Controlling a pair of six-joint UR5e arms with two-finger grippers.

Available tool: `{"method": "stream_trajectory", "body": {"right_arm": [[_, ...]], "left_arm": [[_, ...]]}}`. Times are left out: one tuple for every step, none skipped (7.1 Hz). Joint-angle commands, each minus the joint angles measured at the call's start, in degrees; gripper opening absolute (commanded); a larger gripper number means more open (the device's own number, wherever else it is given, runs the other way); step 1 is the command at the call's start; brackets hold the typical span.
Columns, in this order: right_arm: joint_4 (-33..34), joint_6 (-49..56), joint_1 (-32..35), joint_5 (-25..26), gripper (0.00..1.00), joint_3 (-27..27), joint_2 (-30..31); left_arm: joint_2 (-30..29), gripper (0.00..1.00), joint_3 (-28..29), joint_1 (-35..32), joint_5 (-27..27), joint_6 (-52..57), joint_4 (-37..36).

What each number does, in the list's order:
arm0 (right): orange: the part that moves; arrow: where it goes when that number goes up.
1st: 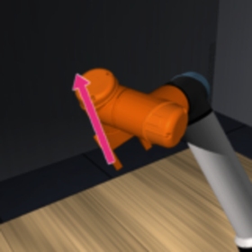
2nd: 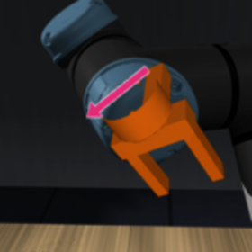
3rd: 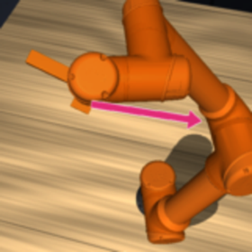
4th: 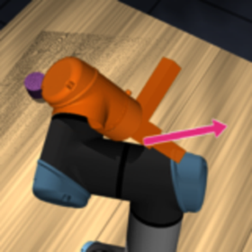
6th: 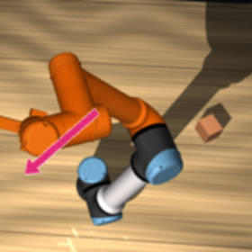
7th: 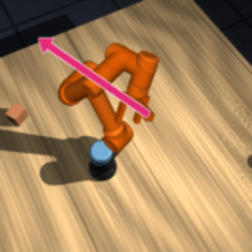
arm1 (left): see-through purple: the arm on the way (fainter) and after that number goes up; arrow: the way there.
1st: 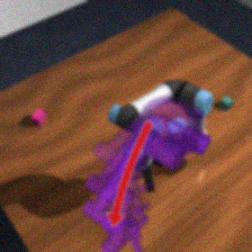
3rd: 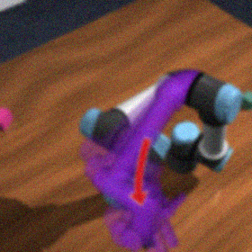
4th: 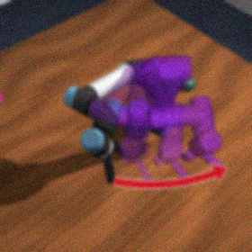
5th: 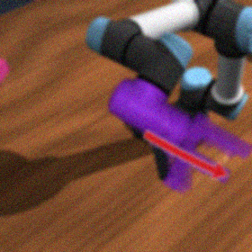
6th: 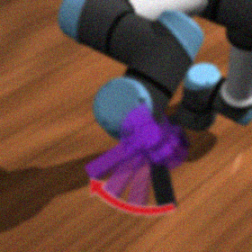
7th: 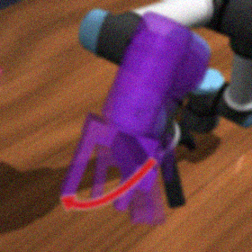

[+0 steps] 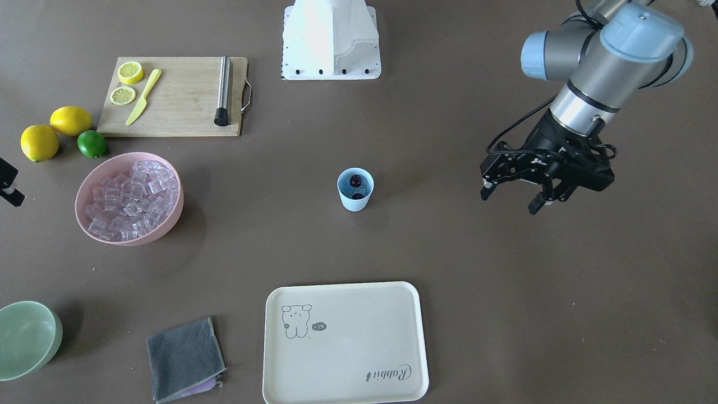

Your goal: Put ice and cherries in cup

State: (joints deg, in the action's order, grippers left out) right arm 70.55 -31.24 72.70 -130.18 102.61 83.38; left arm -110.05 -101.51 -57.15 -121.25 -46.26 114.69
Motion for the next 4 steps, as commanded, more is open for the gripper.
{"method": "stream_trajectory", "body": {"right_arm": [[6.3,11.6,5.5,0.3,1.00,-1.3,0.5],[9.5,15.1,7.1,0.6,1.00,-1.2,0.5],[10.0,15.2,7.5,0.9,1.00,-1.2,1.2],[9.4,15.2,7.7,1.6,1.00,-1.1,2.9]], "left_arm": [[6.0,0.97,0.3,-9.2,-8.6,7.7,-1.8],[10.3,0.97,0.7,-12.9,-10.0,16.7,-1.8],[12.6,0.97,1.6,-16.4,-10.2,22.2,-2.0],[14.0,0.97,3.1,-18.3,-10.2,22.2,-2.9]]}}
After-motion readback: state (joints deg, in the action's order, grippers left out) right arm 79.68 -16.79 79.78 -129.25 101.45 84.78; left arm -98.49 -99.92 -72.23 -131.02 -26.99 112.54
